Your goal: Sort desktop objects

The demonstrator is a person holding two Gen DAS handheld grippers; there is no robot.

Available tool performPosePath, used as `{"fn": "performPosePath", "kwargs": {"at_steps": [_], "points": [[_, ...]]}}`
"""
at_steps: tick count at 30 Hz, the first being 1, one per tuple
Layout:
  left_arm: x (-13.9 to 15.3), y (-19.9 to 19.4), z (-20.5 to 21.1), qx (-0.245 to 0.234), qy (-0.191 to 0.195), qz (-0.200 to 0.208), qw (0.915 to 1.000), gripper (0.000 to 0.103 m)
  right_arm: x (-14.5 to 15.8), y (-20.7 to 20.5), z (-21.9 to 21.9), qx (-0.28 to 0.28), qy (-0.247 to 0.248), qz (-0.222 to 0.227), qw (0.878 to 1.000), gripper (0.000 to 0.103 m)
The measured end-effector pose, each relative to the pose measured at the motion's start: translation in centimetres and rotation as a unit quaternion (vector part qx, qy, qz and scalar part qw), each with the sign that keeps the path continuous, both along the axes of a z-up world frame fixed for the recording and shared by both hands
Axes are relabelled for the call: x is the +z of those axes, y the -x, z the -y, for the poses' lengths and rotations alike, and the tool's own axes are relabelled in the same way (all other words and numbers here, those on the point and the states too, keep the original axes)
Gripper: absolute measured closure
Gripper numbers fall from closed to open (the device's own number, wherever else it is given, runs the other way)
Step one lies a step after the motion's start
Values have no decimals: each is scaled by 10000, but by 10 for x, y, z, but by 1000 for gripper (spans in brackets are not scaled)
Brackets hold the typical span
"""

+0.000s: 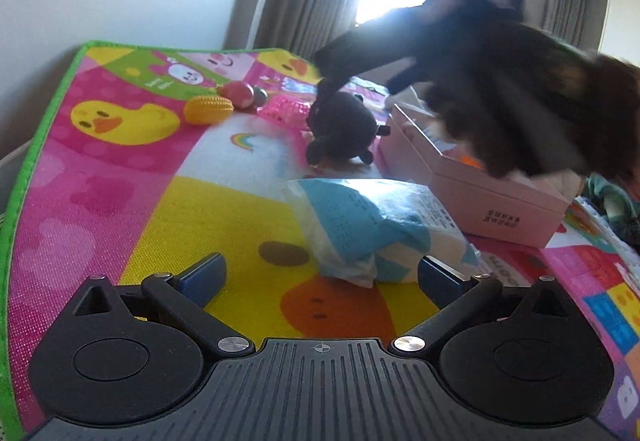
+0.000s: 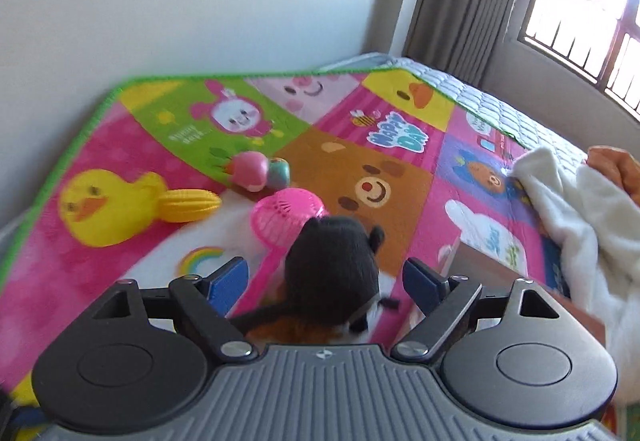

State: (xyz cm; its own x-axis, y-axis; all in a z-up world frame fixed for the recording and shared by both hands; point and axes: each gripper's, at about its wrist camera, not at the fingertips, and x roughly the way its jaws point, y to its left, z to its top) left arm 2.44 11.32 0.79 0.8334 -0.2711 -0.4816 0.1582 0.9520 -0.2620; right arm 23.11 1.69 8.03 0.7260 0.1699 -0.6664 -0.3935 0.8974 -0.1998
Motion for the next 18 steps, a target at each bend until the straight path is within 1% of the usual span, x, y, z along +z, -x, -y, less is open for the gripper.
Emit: {"fn": "performPosePath", "kwargs": {"at_steps": [2,3,4,5,7,8,10,13,15,18], "points": [[-1,2,-5,-22,129,23,9999,0,-19,-28,-19,-146,339,-201,9991,20],[-3,2,-7,-32,227,30,9997,0,-28,-38,-23,-230,472,-321,9981,24],[-4,3,-10,-42,322,34,9995,0,-36,-45,-26,-254,614,-468,9967,41],[-4,2,-12,-49,397,32,9992,0,-39,-47,-30,-265,764,-477,9956,41],[-5,4,-14,-56,462,46,9989,0,-30,-36,-27,-185,712,-308,9968,43],[-5,4,-14,-55,467,52,9989,0,-20,-26,-22,-145,536,-225,9982,44],[-4,4,-14,-54,484,63,9988,0,8,5,-1,-59,-44,-150,9999,43],[-4,4,-14,-49,469,76,9989,0,46,62,37,177,-773,-130,9968,43],[-3,4,-14,-48,461,75,9989,0,59,97,66,172,-1107,-205,9935,43],[-3,4,-14,-46,474,71,9988,0,58,139,109,-37,-1563,-515,9864,43]]}}
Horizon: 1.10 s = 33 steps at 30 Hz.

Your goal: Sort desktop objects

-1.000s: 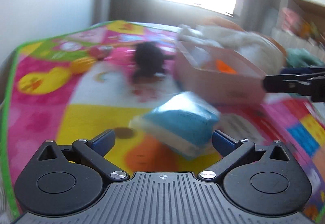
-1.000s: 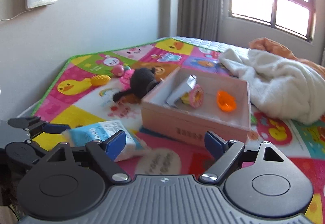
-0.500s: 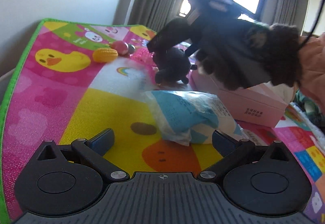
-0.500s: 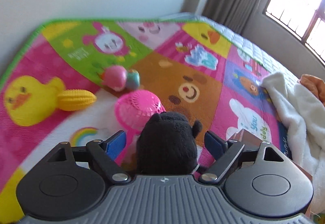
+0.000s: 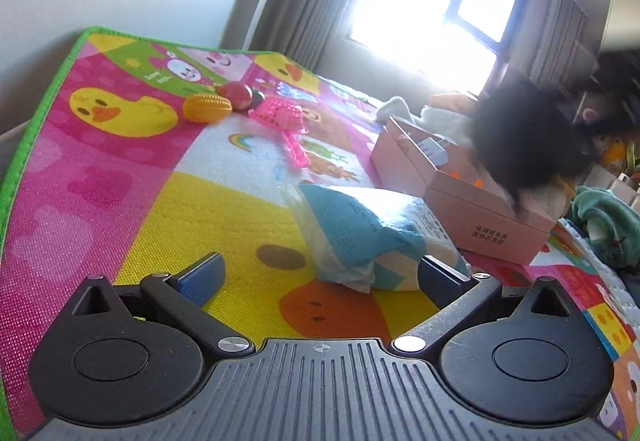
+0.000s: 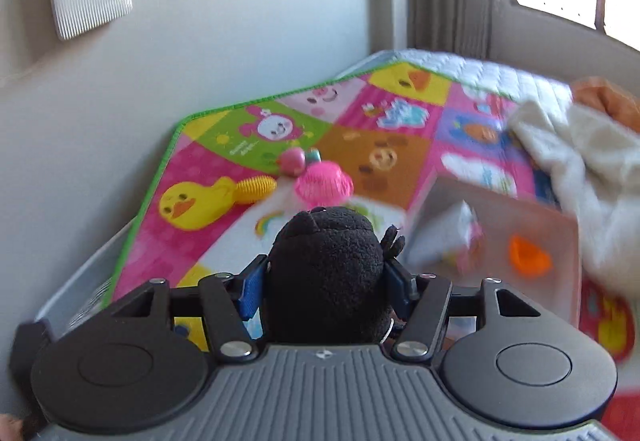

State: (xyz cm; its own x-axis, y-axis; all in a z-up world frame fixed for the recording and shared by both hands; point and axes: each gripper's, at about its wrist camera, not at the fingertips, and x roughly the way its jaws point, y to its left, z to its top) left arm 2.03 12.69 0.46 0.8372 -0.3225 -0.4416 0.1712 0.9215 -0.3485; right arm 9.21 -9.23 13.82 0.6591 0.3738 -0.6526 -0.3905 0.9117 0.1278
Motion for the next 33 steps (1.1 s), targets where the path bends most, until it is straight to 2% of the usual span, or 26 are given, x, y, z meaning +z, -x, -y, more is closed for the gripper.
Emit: {"fn": "performPosePath", "kwargs": {"at_steps": [3,6,8,12,14,18,21,25,27,30,31,33], "points": [[1,0,3,21,-114,-23,9999,0,-25,29,41,-384,-463,-571,9966,42],[3,-1,7,39,-280,-71,9996,0,-60,51,73,-815,-961,-1210,9846,42],[3,-2,10,46,-381,-109,9992,0,-75,67,86,-922,-1156,-1307,9803,42],[8,-4,14,7,-563,-242,9981,0,-81,94,106,-1064,-1072,-957,9839,39],[16,-5,19,-99,-714,-311,9969,0,-77,107,114,-1255,-825,-573,9870,30],[36,-4,47,-346,-1350,-147,9901,0,-73,130,131,-1630,-196,142,9863,22],[45,-13,67,-239,-1617,-195,9864,0,-74,146,148,-1852,-122,334,9821,19],[41,-39,86,-57,-1625,-565,9851,0,-74,164,168,-2049,-296,529,9769,19],[35,-51,95,112,-1763,-804,9810,0,-72,171,176,-2145,-426,641,9737,19],[33,-57,99,325,-1744,-926,9798,0,-71,180,183,-2244,-440,735,9707,13],[35,-55,101,251,-1673,-923,9813,0,-72,183,183,-2247,-396,754,9707,13],[38,-45,110,-354,-1463,-919,9843,0,-76,187,182,-2214,-298,770,9717,13]]}}
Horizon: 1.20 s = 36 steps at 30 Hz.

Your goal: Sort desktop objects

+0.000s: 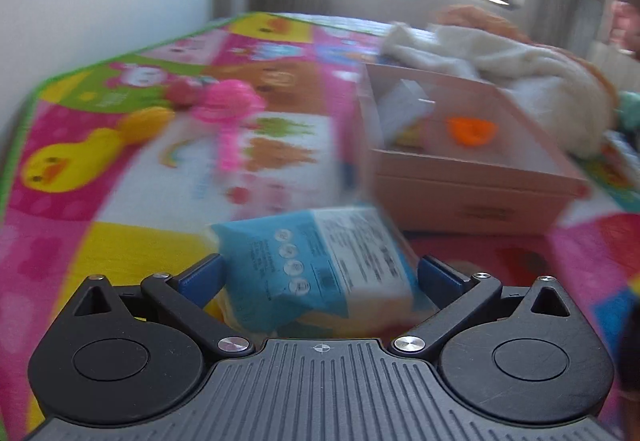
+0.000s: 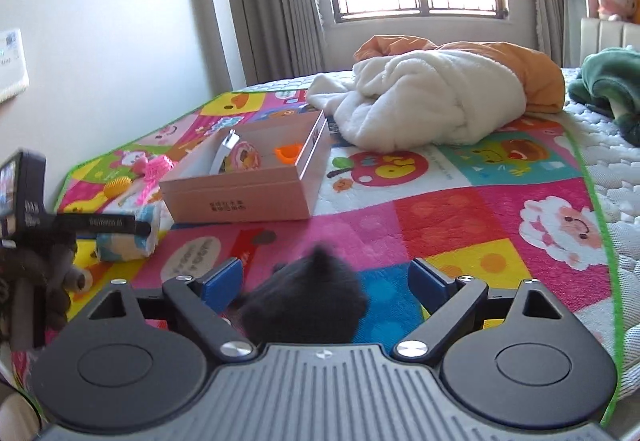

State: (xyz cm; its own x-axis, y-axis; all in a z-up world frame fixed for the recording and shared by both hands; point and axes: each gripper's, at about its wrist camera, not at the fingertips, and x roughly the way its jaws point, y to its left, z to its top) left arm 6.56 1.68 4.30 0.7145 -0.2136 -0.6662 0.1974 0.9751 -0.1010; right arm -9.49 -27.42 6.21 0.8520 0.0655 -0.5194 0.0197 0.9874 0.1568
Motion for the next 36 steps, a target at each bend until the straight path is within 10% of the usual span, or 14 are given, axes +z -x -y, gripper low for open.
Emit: {"fn": "performPosePath", "kwargs": {"at_steps": [7,13,21,24,36], "points": [[16,74,34,-2056,24,349,9780,0,-22,-5,-3,-121,85,-204,9997,10],[9,57,60,-1368,-1411,943,9760,0,-30,-4,-16,-111,492,-154,9986,10],[-17,-6,50,-227,-671,68,9975,1,-24,0,-15,-221,773,-144,9967,10],[-20,3,45,-343,-572,39,9978,37,-24,0,-12,-299,836,-176,9959,10],[-13,82,37,-923,-81,5,9957,35,-30,-9,-32,-178,1068,-341,9935,10]]}}
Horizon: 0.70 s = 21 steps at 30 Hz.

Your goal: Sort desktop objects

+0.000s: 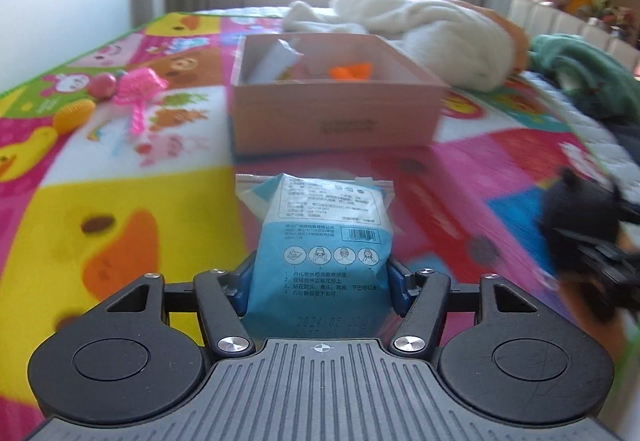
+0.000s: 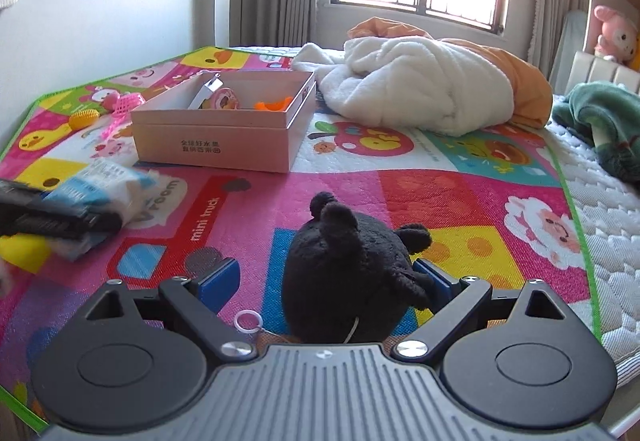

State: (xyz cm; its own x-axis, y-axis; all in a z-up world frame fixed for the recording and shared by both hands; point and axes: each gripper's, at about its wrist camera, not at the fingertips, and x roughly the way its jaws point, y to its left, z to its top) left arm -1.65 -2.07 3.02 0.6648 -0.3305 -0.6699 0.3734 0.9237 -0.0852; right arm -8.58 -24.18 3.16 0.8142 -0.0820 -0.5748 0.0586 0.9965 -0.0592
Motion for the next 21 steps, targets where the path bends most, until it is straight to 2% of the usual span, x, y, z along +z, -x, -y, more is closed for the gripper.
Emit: {"fn": "performPosePath", "kwargs": {"at_steps": [2,3,6,9,11,13,18,21], "points": [[-1,13,-1,-29,124,-28,9999,20,0,-1,0,-25,7,-20,10000,10],[-2,17,-2,53,148,21,9999,3,-1,-2,0,-46,11,-38,10000,10],[-6,20,-4,381,66,231,9990,1,-3,-4,0,-100,38,-109,9999,10],[-8,15,-8,360,50,186,9992,0,-4,-6,-1,-96,64,-171,9998,13],[-12,15,-8,266,-83,259,9993,0,-2,-6,-3,-50,184,-174,9997,30],[-17,15,-6,245,-208,326,9989,0,2,-7,-7,24,287,-119,9995,38],[-28,20,-6,284,-186,582,9977,0,15,-9,-18,511,-87,-86,9986,40],[-30,21,-7,289,-127,598,9977,0,18,-6,-31,882,-221,-74,9958,40]]}}
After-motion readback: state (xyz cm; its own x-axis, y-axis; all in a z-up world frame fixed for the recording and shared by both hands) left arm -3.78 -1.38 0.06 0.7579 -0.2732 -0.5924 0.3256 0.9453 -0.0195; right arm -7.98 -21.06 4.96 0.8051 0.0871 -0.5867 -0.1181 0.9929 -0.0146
